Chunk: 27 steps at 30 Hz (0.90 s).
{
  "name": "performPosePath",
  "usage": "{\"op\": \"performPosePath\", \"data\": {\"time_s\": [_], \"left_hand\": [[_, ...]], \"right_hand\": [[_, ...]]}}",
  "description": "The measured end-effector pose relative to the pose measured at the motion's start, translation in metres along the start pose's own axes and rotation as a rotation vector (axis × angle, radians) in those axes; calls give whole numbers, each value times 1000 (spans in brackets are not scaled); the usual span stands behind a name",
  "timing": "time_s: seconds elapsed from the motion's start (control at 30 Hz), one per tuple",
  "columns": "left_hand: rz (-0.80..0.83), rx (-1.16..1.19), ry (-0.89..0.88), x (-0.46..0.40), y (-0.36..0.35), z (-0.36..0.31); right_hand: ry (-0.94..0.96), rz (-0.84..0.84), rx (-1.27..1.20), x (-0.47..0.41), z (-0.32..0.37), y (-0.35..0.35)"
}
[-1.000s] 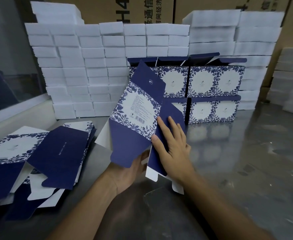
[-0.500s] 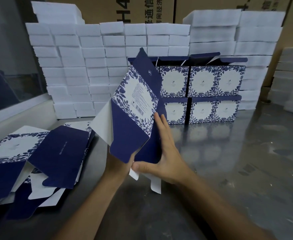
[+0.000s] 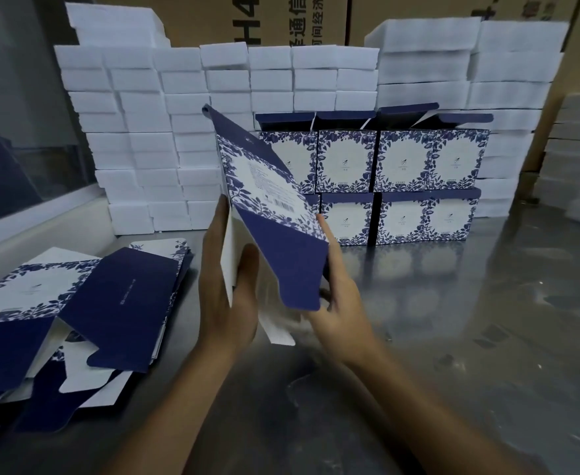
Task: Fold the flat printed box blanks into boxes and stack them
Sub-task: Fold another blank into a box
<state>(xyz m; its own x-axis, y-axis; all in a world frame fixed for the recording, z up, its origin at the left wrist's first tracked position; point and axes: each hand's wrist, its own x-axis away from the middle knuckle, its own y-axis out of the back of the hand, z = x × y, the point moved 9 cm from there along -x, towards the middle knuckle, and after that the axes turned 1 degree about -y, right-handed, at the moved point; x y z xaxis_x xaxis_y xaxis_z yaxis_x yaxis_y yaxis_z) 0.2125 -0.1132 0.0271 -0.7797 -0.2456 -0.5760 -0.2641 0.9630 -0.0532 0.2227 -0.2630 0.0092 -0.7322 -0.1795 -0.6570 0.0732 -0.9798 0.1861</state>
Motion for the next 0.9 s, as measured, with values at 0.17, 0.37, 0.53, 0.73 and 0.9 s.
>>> {"op": "performPosePath", "data": {"time_s": [0.17, 0.37, 0.53, 0.73, 0.9], "left_hand": [[-67, -49, -75, -5, 12, 4], [-82, -1, -24, -7, 14, 12], [-50, 97, 27, -8, 11, 13], [-115, 172, 123, -7, 13, 20], [-146, 103, 168, -7, 16, 29]], "right_hand": [[-12, -210, -68, -4, 4, 26], [-306, -216, -320, -8, -18, 36], [-353, -259, -491, -10, -24, 43], [-343, -319, -416, -9, -21, 51], [-342, -373, -308, -5, -19, 54]]}}
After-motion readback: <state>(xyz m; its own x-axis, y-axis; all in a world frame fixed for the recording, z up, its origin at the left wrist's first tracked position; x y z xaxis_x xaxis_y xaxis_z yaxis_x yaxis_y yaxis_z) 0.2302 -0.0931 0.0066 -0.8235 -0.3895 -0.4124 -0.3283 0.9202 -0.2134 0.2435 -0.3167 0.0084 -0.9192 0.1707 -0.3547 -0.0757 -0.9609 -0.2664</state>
